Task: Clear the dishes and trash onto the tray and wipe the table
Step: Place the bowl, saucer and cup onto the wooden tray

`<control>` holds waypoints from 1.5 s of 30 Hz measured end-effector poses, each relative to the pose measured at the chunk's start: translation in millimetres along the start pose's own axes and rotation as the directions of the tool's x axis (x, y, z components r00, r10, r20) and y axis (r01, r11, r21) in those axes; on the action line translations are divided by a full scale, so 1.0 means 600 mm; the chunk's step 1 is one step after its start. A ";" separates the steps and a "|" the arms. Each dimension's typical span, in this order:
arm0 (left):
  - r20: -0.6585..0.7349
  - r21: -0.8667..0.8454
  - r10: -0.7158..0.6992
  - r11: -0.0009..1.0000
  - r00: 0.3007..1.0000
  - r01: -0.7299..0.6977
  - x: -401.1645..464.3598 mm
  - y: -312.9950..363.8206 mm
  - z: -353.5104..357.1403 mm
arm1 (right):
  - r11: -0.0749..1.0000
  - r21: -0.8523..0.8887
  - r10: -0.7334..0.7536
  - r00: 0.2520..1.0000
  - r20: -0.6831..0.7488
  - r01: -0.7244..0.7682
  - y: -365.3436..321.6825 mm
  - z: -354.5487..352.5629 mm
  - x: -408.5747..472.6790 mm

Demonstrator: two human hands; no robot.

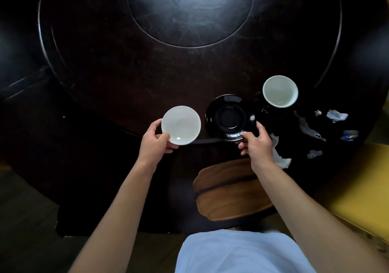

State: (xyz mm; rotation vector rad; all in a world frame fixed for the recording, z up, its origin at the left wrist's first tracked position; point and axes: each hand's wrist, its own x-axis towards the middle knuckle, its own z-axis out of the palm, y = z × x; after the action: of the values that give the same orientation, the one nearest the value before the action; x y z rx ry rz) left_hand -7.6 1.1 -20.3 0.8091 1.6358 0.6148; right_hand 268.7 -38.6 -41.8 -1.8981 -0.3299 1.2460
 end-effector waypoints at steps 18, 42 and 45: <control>-0.072 0.001 -0.011 1.000 0.997 0.011 -0.161 -0.137 0.051 | 0.999 -0.017 -0.024 0.993 0.112 0.027 0.054 -0.141 -0.093; -0.303 -0.061 -0.062 0.997 0.951 0.046 -0.269 -0.262 0.180 | 0.978 -0.171 -0.048 0.934 0.355 0.115 0.147 -0.287 -0.063; -0.264 -0.040 -0.045 0.999 0.964 0.035 -0.263 -0.266 0.182 | 0.984 -0.139 -0.061 0.940 0.336 0.114 0.153 -0.284 -0.060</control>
State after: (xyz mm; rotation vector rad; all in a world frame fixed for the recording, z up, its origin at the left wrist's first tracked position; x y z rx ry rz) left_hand 87.3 -224.7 -67.4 0.6884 1.8740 0.7457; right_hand 378.1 -201.6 -58.3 -1.7757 -0.7010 1.5160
